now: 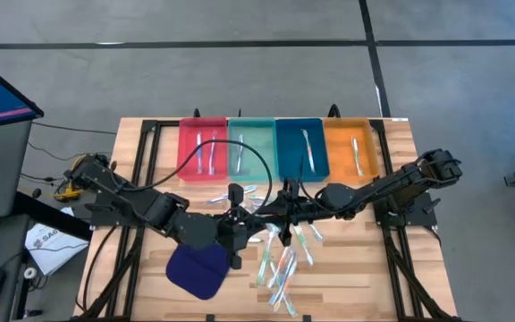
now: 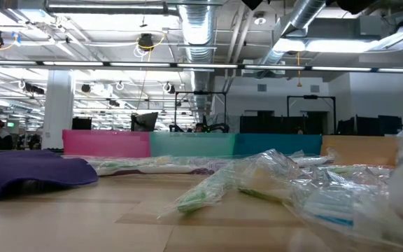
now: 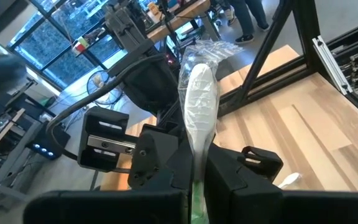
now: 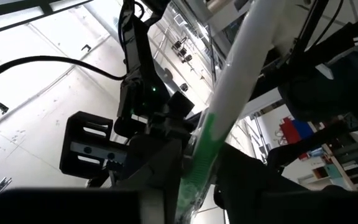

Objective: Pick & Place Toothbrushes
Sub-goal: Put the green toothbrush into the orange bin

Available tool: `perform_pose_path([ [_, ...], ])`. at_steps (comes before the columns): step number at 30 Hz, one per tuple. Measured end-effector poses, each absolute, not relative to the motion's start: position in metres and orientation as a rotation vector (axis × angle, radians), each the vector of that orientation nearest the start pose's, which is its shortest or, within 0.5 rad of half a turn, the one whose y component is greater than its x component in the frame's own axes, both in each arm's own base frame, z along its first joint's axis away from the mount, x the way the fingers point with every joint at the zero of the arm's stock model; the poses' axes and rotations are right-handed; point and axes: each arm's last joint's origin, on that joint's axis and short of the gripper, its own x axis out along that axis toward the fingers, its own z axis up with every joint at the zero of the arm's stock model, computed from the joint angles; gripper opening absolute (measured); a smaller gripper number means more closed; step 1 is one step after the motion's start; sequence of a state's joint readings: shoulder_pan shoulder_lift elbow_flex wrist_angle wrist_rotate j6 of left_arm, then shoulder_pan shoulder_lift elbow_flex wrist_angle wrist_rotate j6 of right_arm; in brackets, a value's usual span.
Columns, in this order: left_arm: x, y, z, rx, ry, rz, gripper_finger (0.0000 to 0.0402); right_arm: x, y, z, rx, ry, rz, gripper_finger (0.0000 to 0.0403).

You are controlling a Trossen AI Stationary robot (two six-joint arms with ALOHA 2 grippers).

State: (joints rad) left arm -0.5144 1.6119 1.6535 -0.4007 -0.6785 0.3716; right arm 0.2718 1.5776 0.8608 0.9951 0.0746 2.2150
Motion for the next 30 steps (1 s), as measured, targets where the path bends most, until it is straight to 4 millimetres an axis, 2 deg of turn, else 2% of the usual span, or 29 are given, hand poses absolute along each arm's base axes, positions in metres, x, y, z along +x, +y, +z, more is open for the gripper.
perform_pose_path([
  [8,0.3199,-0.1605,0.405,0.588,0.333,0.099,0.0008,0.3269,0.0886,0.2787,2.232,0.061,0.419,0.0033],
  [17,0.3197,-0.161,0.405,0.566,0.331,0.099,0.0022,0.3269,0.0886,0.2787,2.202,0.054,0.418,0.0032],
  [23,0.3188,-0.1635,0.4053,0.535,0.323,0.096,0.0059,0.3268,0.0886,0.2791,2.178,0.047,0.419,0.0031],
  [30,0.3166,-0.1674,0.4054,0.507,0.318,0.098,0.0123,0.3268,0.0894,0.2785,2.162,0.052,0.414,0.0031],
])
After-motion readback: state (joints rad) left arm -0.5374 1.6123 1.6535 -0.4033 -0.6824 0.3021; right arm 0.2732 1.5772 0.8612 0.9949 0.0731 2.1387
